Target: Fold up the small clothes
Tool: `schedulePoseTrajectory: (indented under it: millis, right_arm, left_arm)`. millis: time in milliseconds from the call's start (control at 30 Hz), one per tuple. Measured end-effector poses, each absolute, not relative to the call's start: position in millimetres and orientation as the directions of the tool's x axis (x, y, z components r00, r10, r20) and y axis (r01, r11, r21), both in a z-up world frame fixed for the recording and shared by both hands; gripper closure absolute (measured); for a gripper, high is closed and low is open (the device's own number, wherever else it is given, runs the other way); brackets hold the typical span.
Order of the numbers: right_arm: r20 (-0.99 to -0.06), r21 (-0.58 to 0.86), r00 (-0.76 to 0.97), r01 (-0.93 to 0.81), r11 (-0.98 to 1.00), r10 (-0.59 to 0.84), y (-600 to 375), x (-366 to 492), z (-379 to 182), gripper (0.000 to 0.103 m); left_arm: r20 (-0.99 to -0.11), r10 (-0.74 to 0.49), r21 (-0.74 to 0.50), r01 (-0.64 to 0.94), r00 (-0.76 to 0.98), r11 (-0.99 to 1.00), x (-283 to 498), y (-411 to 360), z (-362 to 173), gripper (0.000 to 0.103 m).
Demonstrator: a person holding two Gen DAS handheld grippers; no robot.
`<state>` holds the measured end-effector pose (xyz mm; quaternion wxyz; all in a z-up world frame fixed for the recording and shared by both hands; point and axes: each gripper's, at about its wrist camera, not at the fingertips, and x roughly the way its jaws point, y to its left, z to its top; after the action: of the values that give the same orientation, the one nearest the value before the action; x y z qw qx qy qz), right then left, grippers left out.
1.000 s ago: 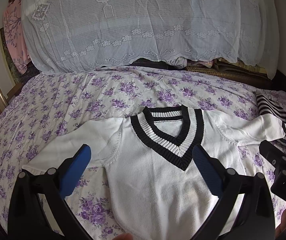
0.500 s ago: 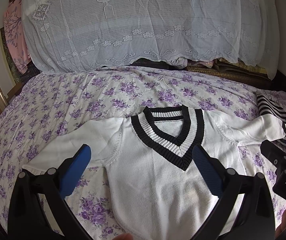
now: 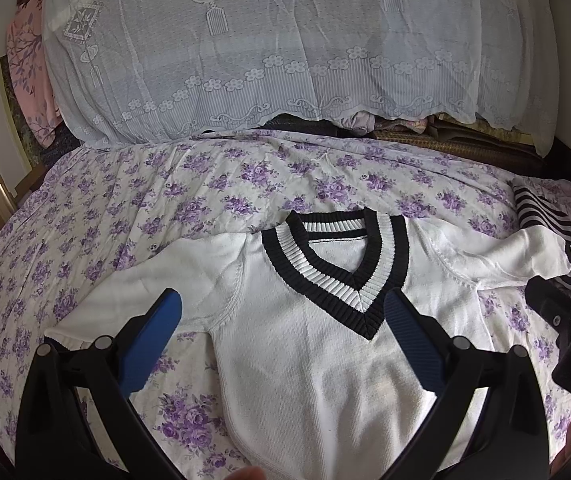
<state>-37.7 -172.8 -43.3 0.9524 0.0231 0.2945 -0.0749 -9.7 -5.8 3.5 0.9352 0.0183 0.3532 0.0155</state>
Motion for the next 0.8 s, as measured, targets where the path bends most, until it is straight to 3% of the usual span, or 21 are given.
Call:
schedulePoseTrajectory:
  millis: [800]
  right_arm:
    - [-0.566,0.003,0.815,0.157,0.988,-0.128,-174.3,-34.9,-45.8,0.003]
  left_arm:
    - [-0.661,0.045,0.051,-0.015,0.749,0.999,-9.7,-7.5,3.5,0.004]
